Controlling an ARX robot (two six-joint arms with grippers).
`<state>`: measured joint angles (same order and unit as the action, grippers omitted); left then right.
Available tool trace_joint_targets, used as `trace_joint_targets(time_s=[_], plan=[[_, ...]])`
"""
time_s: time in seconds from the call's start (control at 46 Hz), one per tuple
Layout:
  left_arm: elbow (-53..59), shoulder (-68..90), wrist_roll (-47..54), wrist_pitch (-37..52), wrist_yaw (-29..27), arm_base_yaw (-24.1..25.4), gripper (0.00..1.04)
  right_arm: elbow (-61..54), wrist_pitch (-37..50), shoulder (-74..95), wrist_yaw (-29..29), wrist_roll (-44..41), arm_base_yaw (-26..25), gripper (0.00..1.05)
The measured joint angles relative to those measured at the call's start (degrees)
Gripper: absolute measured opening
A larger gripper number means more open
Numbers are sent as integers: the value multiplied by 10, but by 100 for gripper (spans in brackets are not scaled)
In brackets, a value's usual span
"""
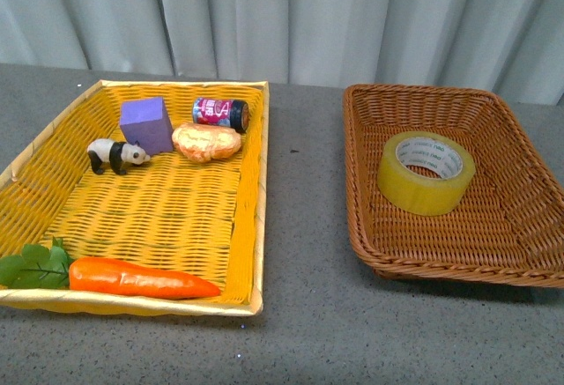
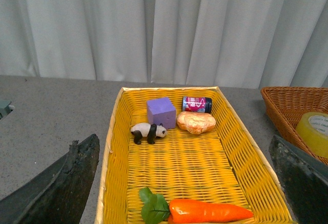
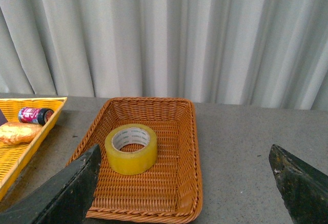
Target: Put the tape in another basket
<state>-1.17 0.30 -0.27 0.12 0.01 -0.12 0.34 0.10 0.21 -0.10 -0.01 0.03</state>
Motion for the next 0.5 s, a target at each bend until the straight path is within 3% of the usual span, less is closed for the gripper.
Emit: trace_joint_targets(time_s=[0.5], plan=[[0,0,0,0,0,0,98,0,0,0,0,0,0,96]])
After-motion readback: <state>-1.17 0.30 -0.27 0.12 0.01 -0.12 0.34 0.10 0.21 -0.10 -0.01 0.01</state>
